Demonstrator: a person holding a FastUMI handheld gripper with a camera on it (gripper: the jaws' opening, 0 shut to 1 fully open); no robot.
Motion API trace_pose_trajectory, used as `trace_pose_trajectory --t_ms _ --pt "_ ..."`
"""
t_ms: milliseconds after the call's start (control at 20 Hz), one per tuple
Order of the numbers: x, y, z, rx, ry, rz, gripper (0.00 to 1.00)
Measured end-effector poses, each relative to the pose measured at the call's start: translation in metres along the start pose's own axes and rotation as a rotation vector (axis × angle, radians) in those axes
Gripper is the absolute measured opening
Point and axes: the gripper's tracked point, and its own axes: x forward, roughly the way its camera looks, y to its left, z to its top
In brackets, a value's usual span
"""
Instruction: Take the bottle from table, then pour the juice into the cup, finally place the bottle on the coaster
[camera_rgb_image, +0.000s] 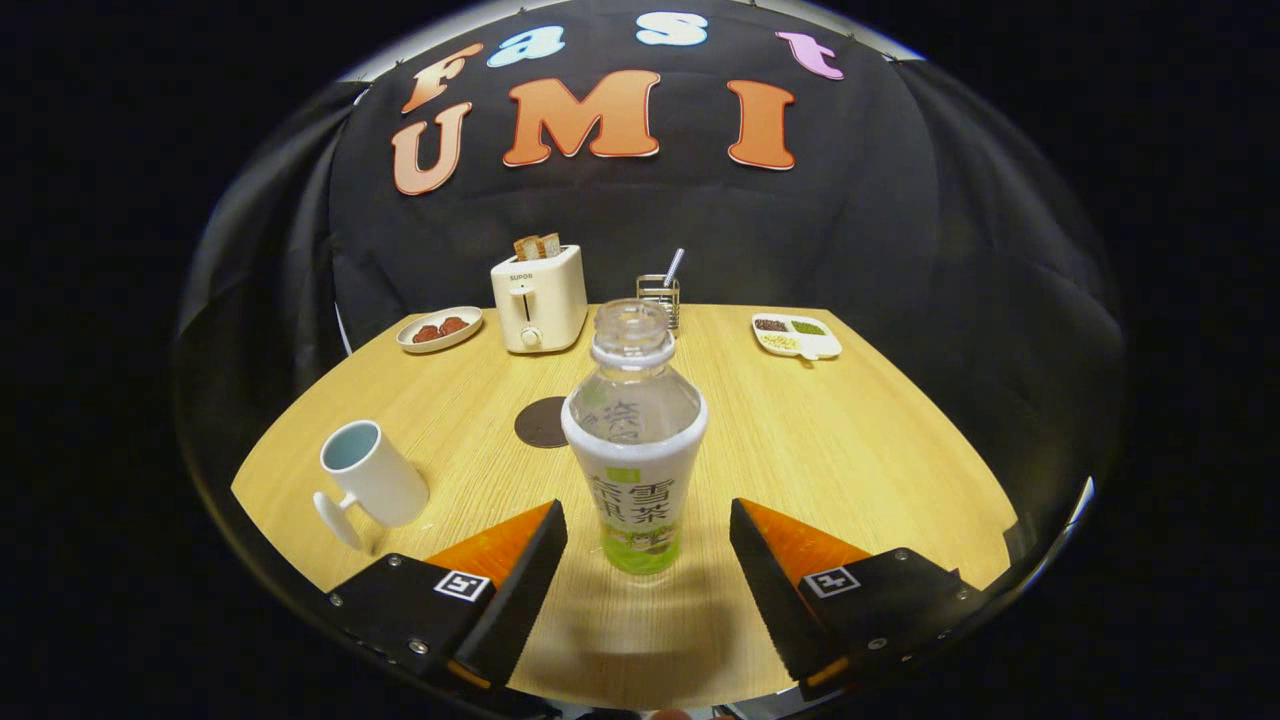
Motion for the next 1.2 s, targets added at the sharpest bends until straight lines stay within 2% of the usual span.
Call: trace_pose_trajectory --t_ms 500,800,900,1200 --pt "0.034 0.009 -0.005 0.014 0.027 0.035 0.95" --pt "0.042 0.007 -0.002 0.035 0.023 0.034 0.69" --pt "0.044 0.006 -0.001 0.039 0.032 0.03 0.66" --pt "0.039 0.006 0.019 -0.003 0.041 -0.022 0.45"
